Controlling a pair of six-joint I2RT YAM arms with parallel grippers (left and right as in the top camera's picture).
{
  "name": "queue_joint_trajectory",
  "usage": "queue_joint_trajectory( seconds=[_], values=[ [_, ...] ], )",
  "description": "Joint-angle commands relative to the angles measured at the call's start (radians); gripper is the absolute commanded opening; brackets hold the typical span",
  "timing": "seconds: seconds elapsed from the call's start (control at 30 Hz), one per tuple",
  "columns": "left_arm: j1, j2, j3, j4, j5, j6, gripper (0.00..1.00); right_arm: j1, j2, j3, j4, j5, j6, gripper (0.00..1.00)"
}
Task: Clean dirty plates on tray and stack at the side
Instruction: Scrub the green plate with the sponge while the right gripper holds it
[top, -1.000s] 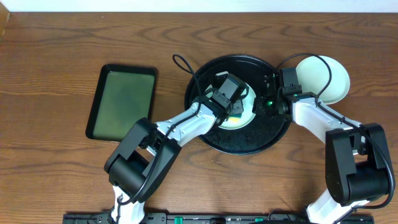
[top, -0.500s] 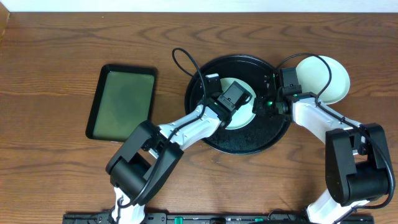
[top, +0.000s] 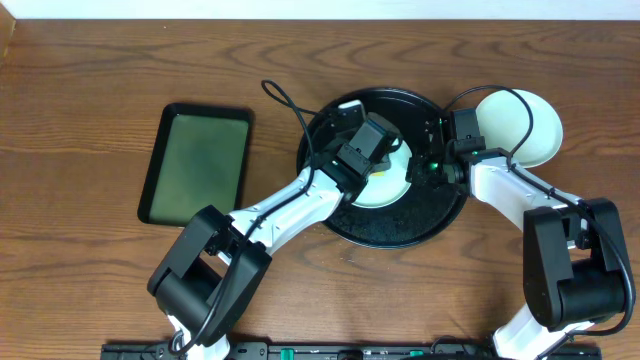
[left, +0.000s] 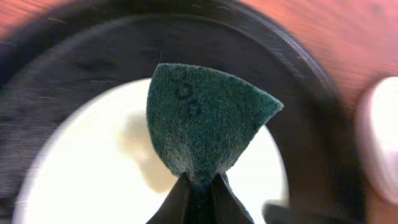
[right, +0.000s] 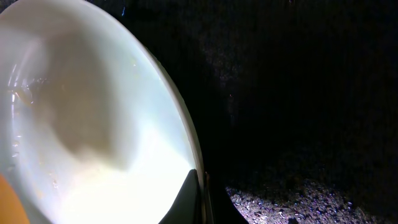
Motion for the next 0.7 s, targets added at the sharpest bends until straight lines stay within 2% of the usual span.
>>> queue_joint_trajectory(
  seconds=[0.0,0.23,0.37,0.57,0.67],
  values=[
    [0.003,0.061,-0.007,0.045,0.087,-0.039,0.07,-0.005,0.02,0.0,-0.012,0.046,-0.004,0.01],
    [0.003,0.182,-0.007,0.114,0.082,-0.038,0.07,-0.005,0.02,0.0,-0.014,0.046,-0.004,0.01],
    [0.019,0.2,-0.006,0.066,0.026,0.011,0.07,-0.005,0.02,0.0,-0.028,0.047,-0.004,0.01],
    [0.067,0.133,-0.006,-0.087,-0.199,0.028,0.08,-0.005,0.02,0.0,-0.041,0.064,-0.005,0.01],
    [0.086,0.082,-0.006,-0.134,-0.299,0.084,0.07,-0.005,0.02,0.0,-0.05,0.065,-0.008,0.01]
  ],
)
